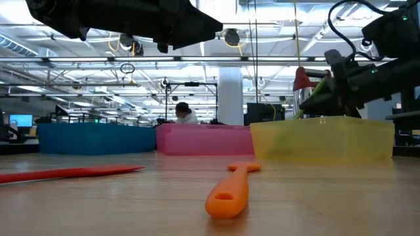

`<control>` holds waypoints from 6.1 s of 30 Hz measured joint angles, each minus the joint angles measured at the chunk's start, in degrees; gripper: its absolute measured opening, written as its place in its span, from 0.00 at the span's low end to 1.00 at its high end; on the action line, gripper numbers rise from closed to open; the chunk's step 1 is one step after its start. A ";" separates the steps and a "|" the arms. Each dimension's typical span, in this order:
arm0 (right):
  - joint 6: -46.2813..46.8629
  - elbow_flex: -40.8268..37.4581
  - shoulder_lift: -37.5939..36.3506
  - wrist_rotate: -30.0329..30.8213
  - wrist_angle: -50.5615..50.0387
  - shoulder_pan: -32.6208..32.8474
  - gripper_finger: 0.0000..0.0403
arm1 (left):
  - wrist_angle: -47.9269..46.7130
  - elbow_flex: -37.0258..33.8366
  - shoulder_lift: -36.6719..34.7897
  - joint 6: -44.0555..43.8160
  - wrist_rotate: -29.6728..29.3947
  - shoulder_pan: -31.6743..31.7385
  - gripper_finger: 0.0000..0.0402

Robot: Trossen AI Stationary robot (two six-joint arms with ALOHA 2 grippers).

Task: Pick & Place Kitchen Items
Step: Put the green spatula into the yellow bin, then put the left orange spatula into the yellow bin

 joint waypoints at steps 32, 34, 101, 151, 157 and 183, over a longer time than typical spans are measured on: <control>-51.92 44.37 1.77 -14.11 -71.23 -7.67 0.10 | -1.84 -0.02 0.00 0.28 -0.04 0.06 0.50; -58.18 44.37 3.05 -14.72 -72.92 -7.63 0.10 | -1.81 -0.02 0.00 0.28 -0.04 0.06 0.50; -79.13 44.29 29.06 -12.12 -73.88 -7.79 0.28 | -16.73 -0.02 0.00 -12.84 -0.06 0.06 0.50; -72.86 42.56 22.53 -38.93 -23.98 6.05 0.44 | -63.59 10.95 0.02 -50.31 -4.43 -20.84 0.50; -73.66 42.56 23.71 -38.88 -22.81 6.03 0.46 | -89.54 23.34 0.02 -63.26 5.28 -20.40 0.50; -72.03 42.56 23.73 -38.91 -21.76 6.03 0.44 | -97.16 27.41 1.94 -142.00 28.73 -38.70 0.50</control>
